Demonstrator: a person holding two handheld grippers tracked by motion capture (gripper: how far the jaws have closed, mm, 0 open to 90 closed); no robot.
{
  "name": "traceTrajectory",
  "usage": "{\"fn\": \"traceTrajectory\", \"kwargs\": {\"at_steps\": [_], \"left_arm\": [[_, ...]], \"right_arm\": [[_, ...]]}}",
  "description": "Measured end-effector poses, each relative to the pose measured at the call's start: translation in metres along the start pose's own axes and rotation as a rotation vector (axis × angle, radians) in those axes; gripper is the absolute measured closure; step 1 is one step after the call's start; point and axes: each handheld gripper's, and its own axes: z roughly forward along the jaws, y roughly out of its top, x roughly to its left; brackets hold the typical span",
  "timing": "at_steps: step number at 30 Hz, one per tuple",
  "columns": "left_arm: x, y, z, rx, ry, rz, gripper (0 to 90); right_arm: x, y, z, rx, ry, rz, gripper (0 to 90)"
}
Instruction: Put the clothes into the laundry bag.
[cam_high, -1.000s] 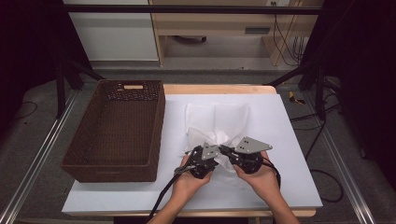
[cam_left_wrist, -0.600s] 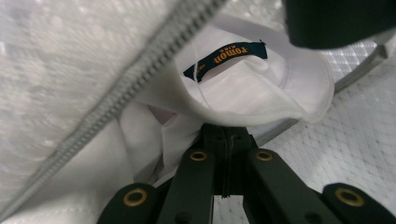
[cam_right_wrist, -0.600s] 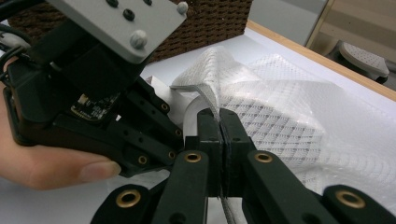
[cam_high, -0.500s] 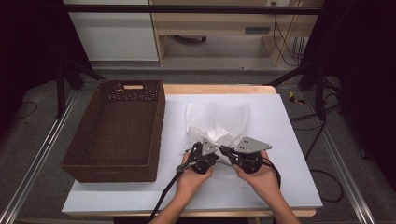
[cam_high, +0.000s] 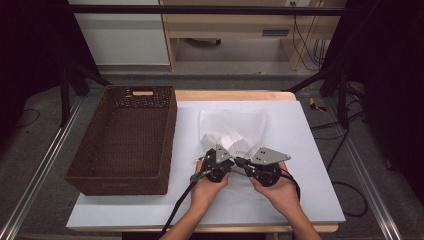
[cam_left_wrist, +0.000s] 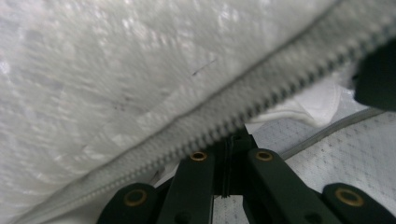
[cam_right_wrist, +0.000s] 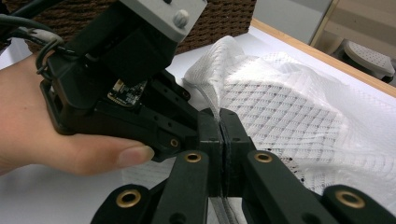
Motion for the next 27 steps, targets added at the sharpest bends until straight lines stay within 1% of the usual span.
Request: {"fn": "traceTrajectory", "kwargs": {"at_steps": [5, 11, 17, 21, 27], "left_arm": [[0.003, 0.003, 0.0, -0.008, 0.01, -0.01, 90.0], [0.008, 0.004, 0.005, -0.014, 0.027, -0.016, 90.0], [0.009, 0.004, 0.008, -0.036, 0.05, -0.025, 90.0], [0.012, 0.005, 0.009, -0.052, 0.065, -0.042, 90.0], [0.014, 0.007, 0.011, -0.05, 0.081, -0.057, 90.0]], "right_arm": [[0.001, 0.0, 0.0, 0.001, 0.002, -0.001, 89.4], [0.001, 0.0, 0.0, 0.004, 0.006, -0.002, 89.4], [0.002, 0.0, 0.001, 0.007, 0.01, -0.003, 89.4], [0.002, 0.0, 0.0, 0.006, 0.013, -0.002, 89.4], [0.003, 0.0, 0.001, 0.007, 0.02, -0.004, 89.5]]}}
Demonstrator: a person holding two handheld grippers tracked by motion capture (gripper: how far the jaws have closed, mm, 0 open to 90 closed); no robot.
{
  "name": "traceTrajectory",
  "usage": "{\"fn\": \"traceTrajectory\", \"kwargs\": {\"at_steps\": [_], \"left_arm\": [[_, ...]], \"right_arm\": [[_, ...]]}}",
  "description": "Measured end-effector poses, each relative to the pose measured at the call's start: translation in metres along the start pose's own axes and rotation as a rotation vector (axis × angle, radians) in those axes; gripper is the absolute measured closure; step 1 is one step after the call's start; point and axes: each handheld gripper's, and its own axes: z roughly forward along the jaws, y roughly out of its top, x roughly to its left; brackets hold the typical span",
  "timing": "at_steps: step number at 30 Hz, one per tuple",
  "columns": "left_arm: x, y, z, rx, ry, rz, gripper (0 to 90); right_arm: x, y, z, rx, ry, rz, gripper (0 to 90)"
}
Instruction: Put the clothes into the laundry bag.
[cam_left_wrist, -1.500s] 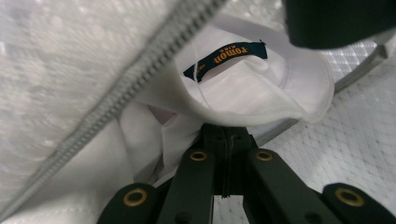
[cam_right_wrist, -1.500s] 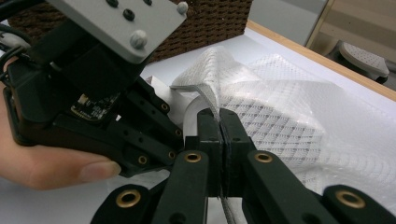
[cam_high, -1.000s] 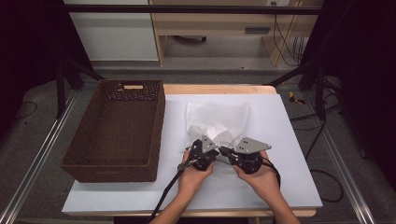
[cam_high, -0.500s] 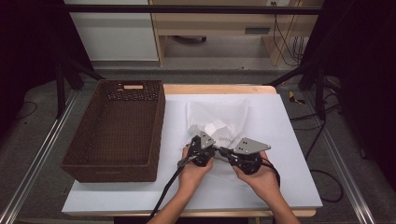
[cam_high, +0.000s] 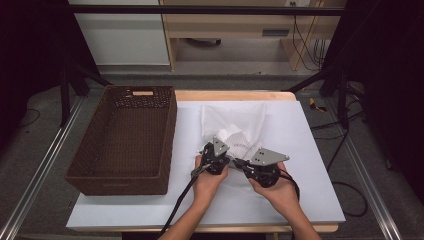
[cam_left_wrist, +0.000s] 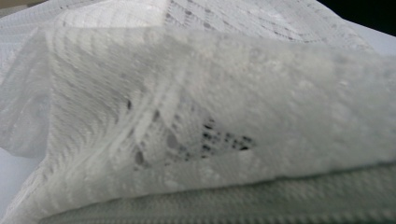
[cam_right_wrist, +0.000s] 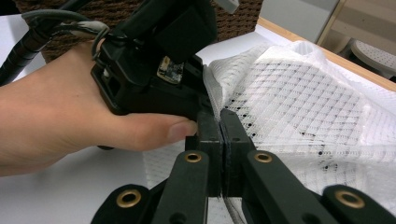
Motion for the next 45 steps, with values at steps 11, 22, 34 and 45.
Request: {"fn": "traceTrajectory", "kwargs": {"at_steps": [11, 22, 34, 45], "left_arm": [[0.002, 0.003, 0.006, -0.017, 0.029, -0.008, 90.0], [0.002, -0.004, 0.0, 0.009, -0.002, 0.003, 90.0], [0.003, -0.009, -0.014, 0.03, -0.042, 0.01, 90.0], [-0.003, -0.011, -0.039, 0.05, -0.073, 0.039, 90.0]], "right_arm": [[0.001, 0.0, 0.001, 0.002, 0.005, -0.002, 89.5], [-0.002, -0.003, 0.003, 0.003, -0.004, 0.007, 89.4], [-0.009, -0.007, 0.004, 0.01, -0.015, 0.031, 89.4], [-0.01, -0.009, 0.005, 0.019, -0.013, 0.029, 89.4]]}}
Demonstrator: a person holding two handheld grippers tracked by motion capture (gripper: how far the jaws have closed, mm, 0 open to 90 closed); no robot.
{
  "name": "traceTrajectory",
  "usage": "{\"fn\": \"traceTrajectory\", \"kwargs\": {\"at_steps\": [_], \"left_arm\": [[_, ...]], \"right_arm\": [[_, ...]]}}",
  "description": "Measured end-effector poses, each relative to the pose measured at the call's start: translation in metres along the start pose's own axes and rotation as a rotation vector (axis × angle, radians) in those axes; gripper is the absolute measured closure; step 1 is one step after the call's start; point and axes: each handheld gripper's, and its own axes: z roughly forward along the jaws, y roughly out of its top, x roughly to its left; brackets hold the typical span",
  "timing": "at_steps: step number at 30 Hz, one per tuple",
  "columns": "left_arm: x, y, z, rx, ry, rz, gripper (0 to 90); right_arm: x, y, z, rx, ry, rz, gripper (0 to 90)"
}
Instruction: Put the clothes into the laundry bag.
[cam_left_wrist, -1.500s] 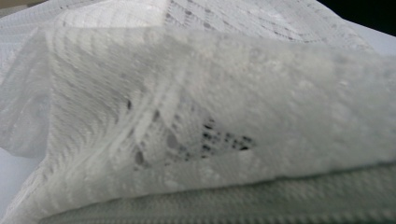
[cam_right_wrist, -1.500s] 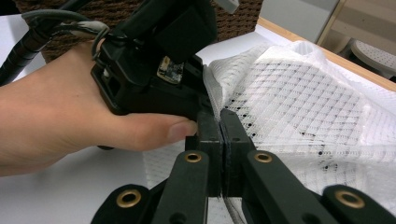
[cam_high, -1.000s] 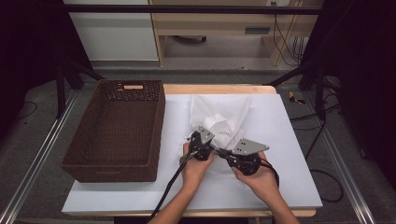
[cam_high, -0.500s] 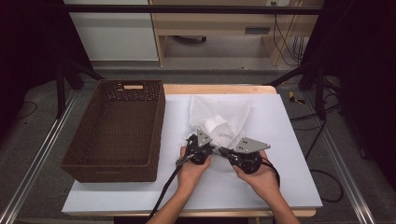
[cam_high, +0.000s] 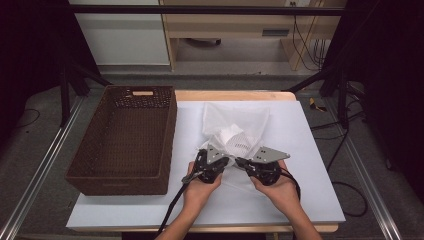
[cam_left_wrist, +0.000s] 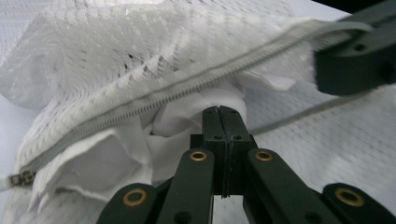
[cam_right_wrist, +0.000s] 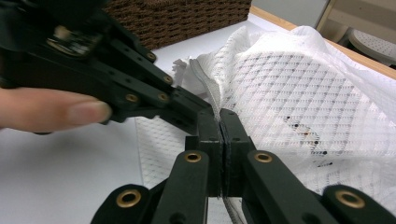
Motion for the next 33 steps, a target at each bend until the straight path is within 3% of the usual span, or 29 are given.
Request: {"fn": "traceTrajectory", "kwargs": {"at_steps": [6, 10, 12, 17, 23, 33], "left_arm": [[0.0, -0.011, -0.011, 0.081, 0.005, -0.011, 90.0], [0.005, -0.018, -0.01, 0.128, 0.009, -0.031, 90.0], [0.008, -0.019, -0.006, 0.144, 0.03, -0.038, 90.0], [0.021, -0.02, -0.003, 0.138, 0.099, -0.073, 90.0], [0.036, -0.018, 0.007, 0.143, 0.118, -0.08, 90.0], [0.041, -0.004, 0.022, 0.12, 0.137, -0.066, 90.0]], "right_arm": [[-0.001, 0.0, 0.0, 0.001, 0.001, 0.001, 89.4], [0.0, 0.0, 0.0, 0.0, 0.004, -0.001, 89.4], [0.0, 0.0, 0.001, 0.001, 0.006, 0.001, 89.4], [-0.001, 0.0, 0.0, 0.002, 0.007, 0.003, 89.4], [-0.001, 0.0, 0.001, 0.005, 0.014, 0.004, 89.4], [0.001, 0.0, 0.004, 0.011, 0.022, -0.001, 89.4]]}}
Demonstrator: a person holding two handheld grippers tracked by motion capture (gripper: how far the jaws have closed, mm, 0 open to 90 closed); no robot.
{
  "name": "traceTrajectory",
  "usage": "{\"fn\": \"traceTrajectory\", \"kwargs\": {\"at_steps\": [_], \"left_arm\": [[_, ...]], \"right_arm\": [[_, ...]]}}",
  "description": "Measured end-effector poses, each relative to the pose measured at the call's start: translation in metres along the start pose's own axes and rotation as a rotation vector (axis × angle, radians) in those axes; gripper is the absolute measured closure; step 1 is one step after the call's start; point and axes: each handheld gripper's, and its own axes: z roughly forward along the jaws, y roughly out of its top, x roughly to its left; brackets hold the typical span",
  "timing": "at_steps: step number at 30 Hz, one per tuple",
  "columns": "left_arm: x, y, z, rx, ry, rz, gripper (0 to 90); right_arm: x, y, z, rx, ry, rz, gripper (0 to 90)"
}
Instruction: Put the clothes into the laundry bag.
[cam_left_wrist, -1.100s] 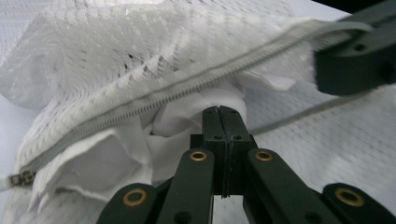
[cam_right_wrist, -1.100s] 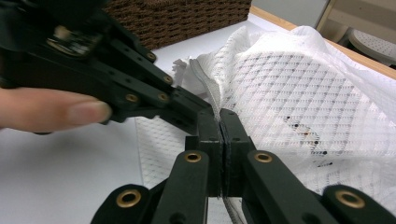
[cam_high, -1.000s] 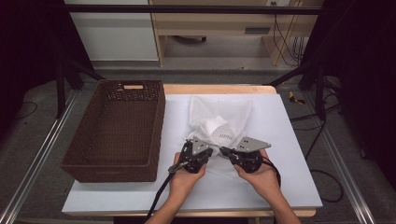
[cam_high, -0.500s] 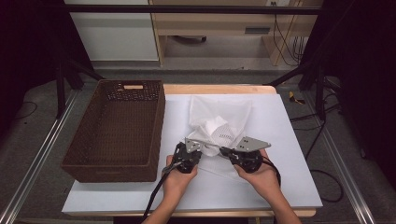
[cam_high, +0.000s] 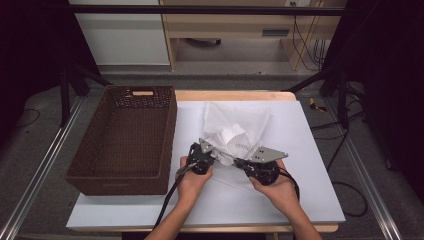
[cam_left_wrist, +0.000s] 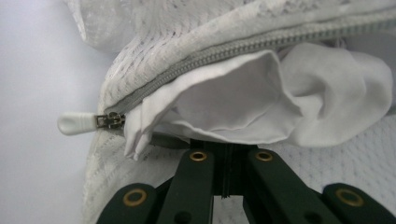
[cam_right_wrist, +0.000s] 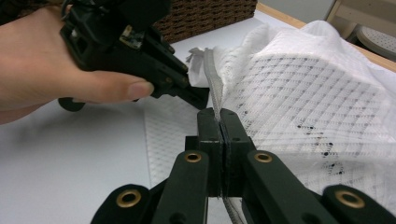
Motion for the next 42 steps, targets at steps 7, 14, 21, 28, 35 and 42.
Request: {"fn": "traceTrajectory", "kwargs": {"at_steps": [7, 14, 21, 28, 35, 42], "left_arm": [[-0.005, 0.009, 0.008, -0.035, -0.04, 0.022, 90.0], [-0.019, 0.017, 0.012, -0.058, -0.072, 0.069, 90.0], [-0.013, 0.024, 0.022, -0.089, -0.084, 0.013, 90.0], [-0.016, 0.03, 0.027, -0.117, -0.102, 0.006, 90.0], [-0.014, 0.035, 0.036, -0.146, -0.096, -0.057, 90.0], [-0.011, 0.037, 0.041, -0.149, -0.065, -0.056, 90.0]], "right_arm": [[0.001, 0.0, 0.002, 0.005, 0.004, 0.0, 89.4], [0.002, 0.001, 0.002, 0.003, 0.006, -0.008, 89.4], [0.003, 0.0, 0.002, 0.007, 0.01, -0.005, 89.4], [0.003, 0.0, 0.002, 0.009, 0.013, -0.006, 89.5], [0.003, 0.0, 0.0, 0.007, 0.015, -0.006, 89.5], [0.004, 0.0, 0.0, 0.005, 0.021, -0.008, 89.5]]}}
